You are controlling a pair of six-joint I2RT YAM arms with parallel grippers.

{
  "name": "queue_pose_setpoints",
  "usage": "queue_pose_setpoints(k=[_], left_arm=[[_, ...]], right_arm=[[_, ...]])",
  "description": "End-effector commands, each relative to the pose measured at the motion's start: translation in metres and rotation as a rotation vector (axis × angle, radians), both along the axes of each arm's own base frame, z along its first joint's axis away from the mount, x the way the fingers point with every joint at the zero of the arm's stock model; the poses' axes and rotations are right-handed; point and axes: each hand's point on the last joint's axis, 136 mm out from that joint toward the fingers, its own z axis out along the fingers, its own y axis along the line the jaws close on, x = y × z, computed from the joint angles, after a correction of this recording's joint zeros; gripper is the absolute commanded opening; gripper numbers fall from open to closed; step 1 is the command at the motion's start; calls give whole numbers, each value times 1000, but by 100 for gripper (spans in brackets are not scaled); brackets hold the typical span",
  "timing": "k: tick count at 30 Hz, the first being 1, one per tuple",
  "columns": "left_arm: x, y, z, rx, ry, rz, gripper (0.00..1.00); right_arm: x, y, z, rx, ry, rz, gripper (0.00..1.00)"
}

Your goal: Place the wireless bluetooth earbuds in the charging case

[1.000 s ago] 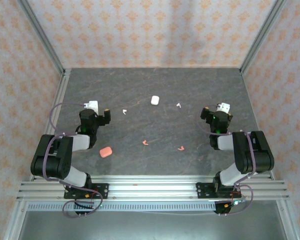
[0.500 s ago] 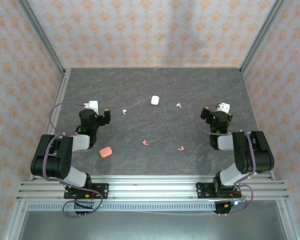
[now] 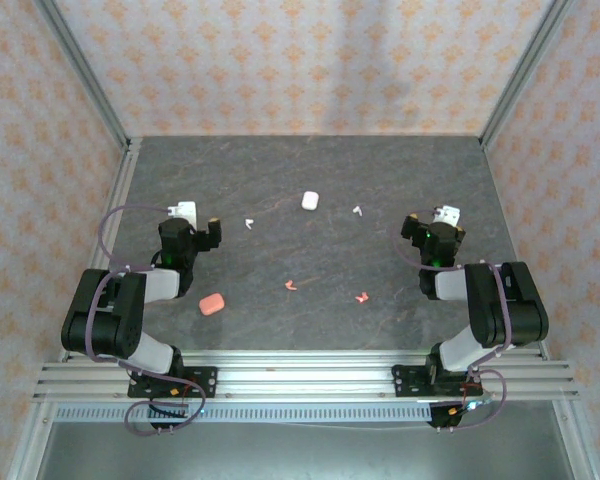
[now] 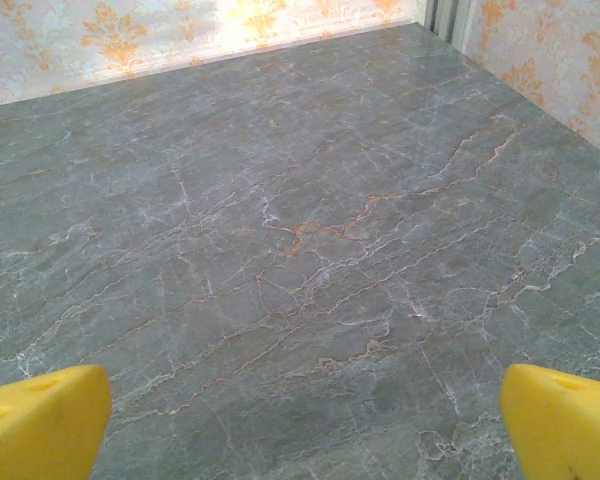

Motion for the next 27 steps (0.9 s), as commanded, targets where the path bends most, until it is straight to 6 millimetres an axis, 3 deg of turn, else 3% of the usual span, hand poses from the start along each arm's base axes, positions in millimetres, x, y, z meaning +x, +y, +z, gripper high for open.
queue_pose_setpoints(k=[1, 4, 9, 13, 16, 20, 24, 27], left_arm=[[2, 2, 6, 5, -28, 17, 100], [3, 5, 8, 7, -27, 37, 100], [3, 7, 28, 19, 22, 48, 100], [-7, 12, 55, 45, 60, 64, 100], [-17, 12, 73, 52, 118, 60, 100], [-40, 13, 82, -74, 255, 147, 99], [-93, 25, 61, -185, 516, 377, 96], [-135, 22, 44, -244, 705, 492, 95]], right_arm=[[3, 2, 3, -8, -8, 10, 99], [2, 2, 9, -5, -22, 5, 99], [0, 3, 33, -9, -5, 16, 99], [-2, -6, 61, 86, 77, -90, 99], [-8, 1, 68, 202, 209, -115, 99], [-16, 32, 64, 371, 368, -67, 100], [-33, 73, 53, 412, 470, 3, 100], [-52, 107, 43, 419, 531, 72, 100]])
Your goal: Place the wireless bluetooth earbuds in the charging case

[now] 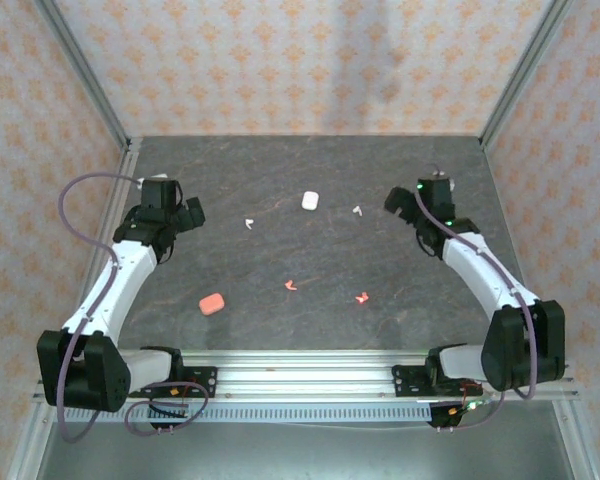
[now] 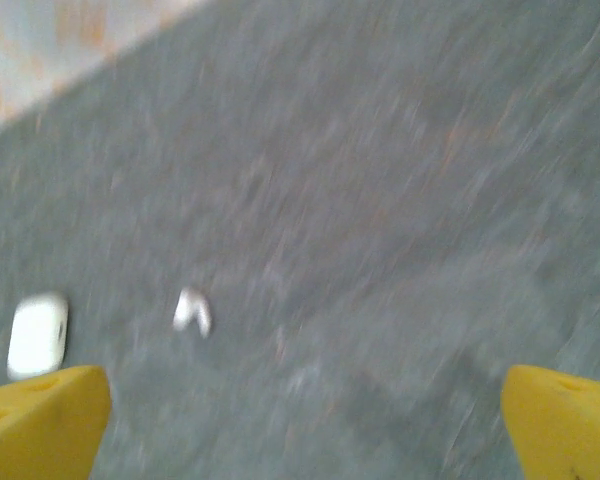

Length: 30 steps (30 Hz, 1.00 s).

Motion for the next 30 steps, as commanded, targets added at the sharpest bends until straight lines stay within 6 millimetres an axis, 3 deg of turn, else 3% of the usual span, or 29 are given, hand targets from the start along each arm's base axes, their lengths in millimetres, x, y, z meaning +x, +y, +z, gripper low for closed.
queue_pose_setpoints(k=[1, 7, 13, 20, 30], left_arm=[[-94, 0, -52, -99, 416, 205, 94], [-153, -38, -76, -271, 513, 218, 87], [-188, -64, -95, -331, 562, 201, 84], [-178, -84, -112, -367, 567, 116, 80], [-153, -97, -129, -367, 567, 61, 80]], right_arm=[[-42, 34, -33, 44, 183, 59, 100], [-73, 97, -54, 3, 252, 223, 100], [-78, 137, -62, -8, 282, 311, 100], [-74, 151, -55, -3, 267, 352, 100], [-85, 133, -47, -13, 228, 310, 100]])
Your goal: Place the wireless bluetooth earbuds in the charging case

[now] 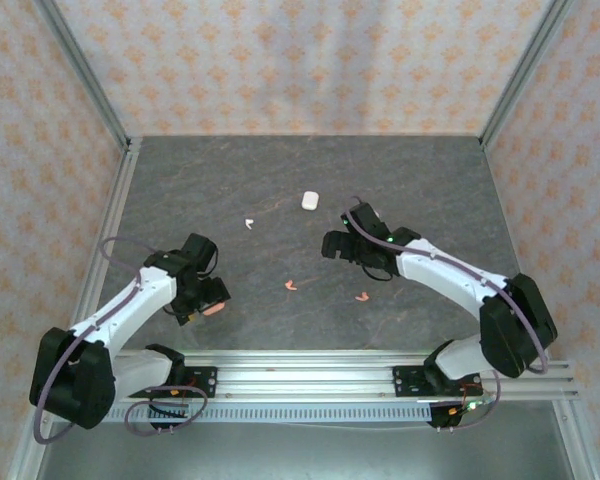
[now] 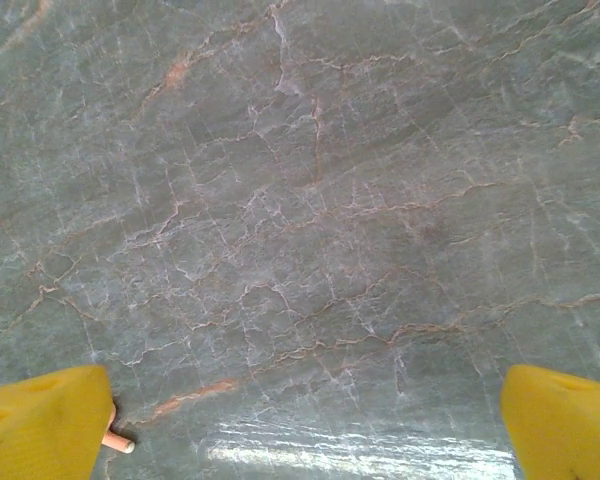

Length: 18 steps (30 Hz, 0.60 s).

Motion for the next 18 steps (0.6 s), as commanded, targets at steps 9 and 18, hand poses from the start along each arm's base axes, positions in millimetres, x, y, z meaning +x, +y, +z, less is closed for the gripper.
queue_pose_setpoints(k=[9, 18], left_arm=[[17, -4, -22, 27, 23, -54, 78], [15, 2, -32, 66, 35, -119, 72]], right_arm=[[-9, -15, 7, -21, -23, -47, 100], [-8, -15, 10, 1, -22, -68, 99]])
